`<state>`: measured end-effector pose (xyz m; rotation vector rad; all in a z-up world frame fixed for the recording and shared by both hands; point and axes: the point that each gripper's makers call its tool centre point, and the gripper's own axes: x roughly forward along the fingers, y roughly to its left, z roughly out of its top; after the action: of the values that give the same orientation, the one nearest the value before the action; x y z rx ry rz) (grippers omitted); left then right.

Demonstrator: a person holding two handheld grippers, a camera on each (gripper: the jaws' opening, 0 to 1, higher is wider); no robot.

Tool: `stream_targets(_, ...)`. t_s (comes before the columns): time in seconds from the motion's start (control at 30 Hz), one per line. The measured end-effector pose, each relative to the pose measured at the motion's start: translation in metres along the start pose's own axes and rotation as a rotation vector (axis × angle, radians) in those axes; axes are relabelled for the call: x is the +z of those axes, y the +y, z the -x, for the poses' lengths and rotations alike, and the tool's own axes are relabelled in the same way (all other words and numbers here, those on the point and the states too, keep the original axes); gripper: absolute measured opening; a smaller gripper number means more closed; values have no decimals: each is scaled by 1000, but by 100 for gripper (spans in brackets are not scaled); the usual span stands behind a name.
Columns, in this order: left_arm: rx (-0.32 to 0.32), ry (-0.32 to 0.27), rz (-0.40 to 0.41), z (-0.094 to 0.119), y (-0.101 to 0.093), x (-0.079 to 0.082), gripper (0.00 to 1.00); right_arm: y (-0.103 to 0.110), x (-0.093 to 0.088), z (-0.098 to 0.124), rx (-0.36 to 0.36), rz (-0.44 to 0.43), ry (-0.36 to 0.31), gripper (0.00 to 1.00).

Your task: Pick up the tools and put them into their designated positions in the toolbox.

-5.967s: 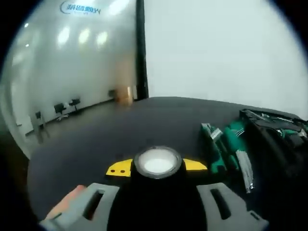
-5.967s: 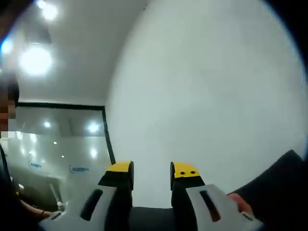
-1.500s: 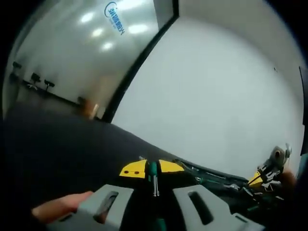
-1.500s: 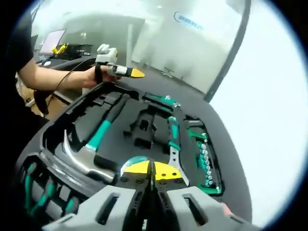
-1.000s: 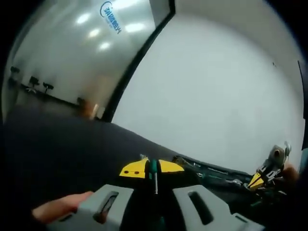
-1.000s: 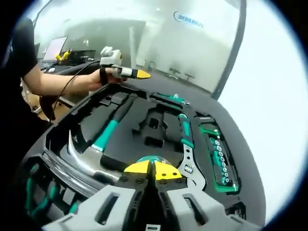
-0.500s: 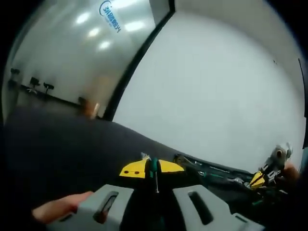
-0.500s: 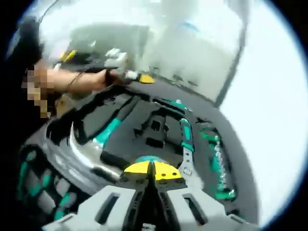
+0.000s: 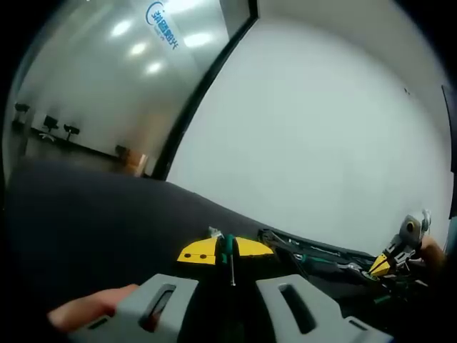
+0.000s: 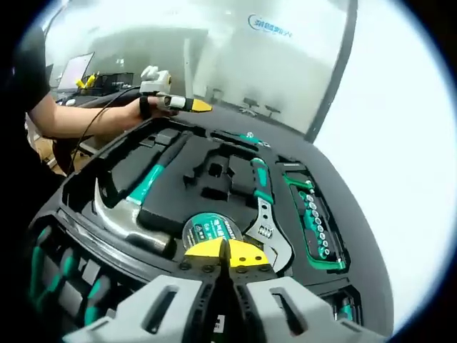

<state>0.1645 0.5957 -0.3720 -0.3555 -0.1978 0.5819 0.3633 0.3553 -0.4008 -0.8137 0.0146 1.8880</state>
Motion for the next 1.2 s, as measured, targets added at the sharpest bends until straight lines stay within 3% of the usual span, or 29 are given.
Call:
stream_targets(0.03,-2,1,0,0,-1,0,10,8,6,-3,51,46,-19,0)
stream_targets(0.17,-6,4,-2,2,-4,-1,10,8,10,-1,60,85,-38,0)
stream_targets(0.2,-7,3,-3,2,-4,-1,10,9,8,0,83,101,-35,0)
stream_targets(0.27,-5,1,-2,2,-3,0,11,0,8,5,63,77,12,5)
stream_targets(0.3,-5,1,-1,2,-3,0,11,1,12,7,65,73,5,7)
stream_targets(0.4,5,11,5,0,3,-1,11,-8,37,25,54,110,-110,7)
stream_targets(0.47,14,30,6,-2,6,-4,11,-18,54,45,16,87,-177,7)
stream_targets(0.57,63,85,44,-5,16,-11,12,-56,88,97,-61,-82,-385,7)
stream_targets(0.63,86,107,49,-9,23,-14,13,-89,108,141,-86,-327,-572,7)
stream_targets(0.7,99,151,7,-13,26,-20,15,-123,128,210,-141,-513,-818,10)
stream_targets(0.73,99,193,-38,-15,27,-25,17,-131,137,257,-194,-517,-962,13)
stream_targets(0.77,102,220,-64,-17,29,-27,17,-131,142,303,-254,-461,-1087,15)
stream_targets(0.87,85,287,-239,-27,30,-30,18,-126,142,343,-392,-335,-1104,16)
stream_targets(0.93,78,336,-387,-32,35,-33,26,-118,145,363,-407,-327,-1118,16)
stream_targets(0.97,87,353,-422,-34,36,-35,30,-115,150,380,-415,-331,-1173,16)
stream_targets(1.0,105,352,-448,-38,37,-33,32,-117,151,389,-415,-339,-1207,16)
stream_targets(1.07,99,339,-423,-46,30,-31,31,-115,155,405,-413,-349,-1268,16)
stream_targets(1.2,119,342,-458,-64,18,-26,33,-117,155,408,-418,-362,-1283,16)
